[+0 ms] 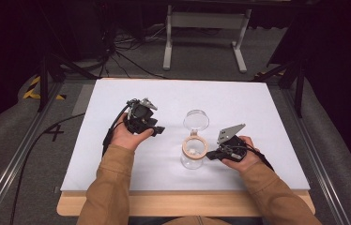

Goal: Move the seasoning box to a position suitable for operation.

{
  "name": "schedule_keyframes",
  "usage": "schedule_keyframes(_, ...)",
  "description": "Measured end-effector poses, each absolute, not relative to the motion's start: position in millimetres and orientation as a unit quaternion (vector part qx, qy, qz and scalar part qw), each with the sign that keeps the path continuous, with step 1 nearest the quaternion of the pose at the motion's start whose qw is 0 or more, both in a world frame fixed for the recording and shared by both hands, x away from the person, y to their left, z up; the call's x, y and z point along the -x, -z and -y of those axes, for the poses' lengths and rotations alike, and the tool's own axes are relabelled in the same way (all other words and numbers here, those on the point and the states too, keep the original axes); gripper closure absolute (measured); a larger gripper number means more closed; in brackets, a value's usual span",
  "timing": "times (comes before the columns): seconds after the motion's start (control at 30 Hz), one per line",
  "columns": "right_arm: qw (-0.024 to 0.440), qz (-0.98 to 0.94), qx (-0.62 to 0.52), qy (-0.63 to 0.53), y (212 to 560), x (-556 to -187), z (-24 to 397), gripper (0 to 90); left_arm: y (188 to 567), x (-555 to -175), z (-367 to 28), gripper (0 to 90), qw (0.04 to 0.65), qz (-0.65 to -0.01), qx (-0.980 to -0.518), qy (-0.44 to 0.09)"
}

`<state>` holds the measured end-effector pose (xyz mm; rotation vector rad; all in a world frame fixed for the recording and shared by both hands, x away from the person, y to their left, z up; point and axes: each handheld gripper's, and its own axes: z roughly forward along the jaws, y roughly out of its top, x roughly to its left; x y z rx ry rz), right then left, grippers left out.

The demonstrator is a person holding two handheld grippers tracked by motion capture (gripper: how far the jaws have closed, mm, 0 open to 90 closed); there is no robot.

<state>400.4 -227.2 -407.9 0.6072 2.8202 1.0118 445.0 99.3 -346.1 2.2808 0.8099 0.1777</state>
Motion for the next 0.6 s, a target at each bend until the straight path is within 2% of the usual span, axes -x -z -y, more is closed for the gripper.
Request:
schedule_keyframes(0.17,0.042,-0.922,-0.198,-0.330,407,-402,229,89.2,344,-445,-101,55.2,0.355,-0.312,-0.878,-0.075)
schedule_keyframes(0.47,0.068,-0.907,-0.219,-0.353,383,-398,243,89.3,346,-445,-91,63.8,0.342,-0.300,-0.887,-0.077)
schedule_keyframes(0.53,0.074,-0.903,-0.220,-0.362,377,-396,245,89.3,344,-444,-88,68.5,0.342,-0.286,-0.890,-0.094)
schedule_keyframes(0.6,0.075,-0.899,-0.221,-0.371,371,-393,244,89.3,343,-445,-86,74.5,0.347,-0.279,-0.892,-0.082)
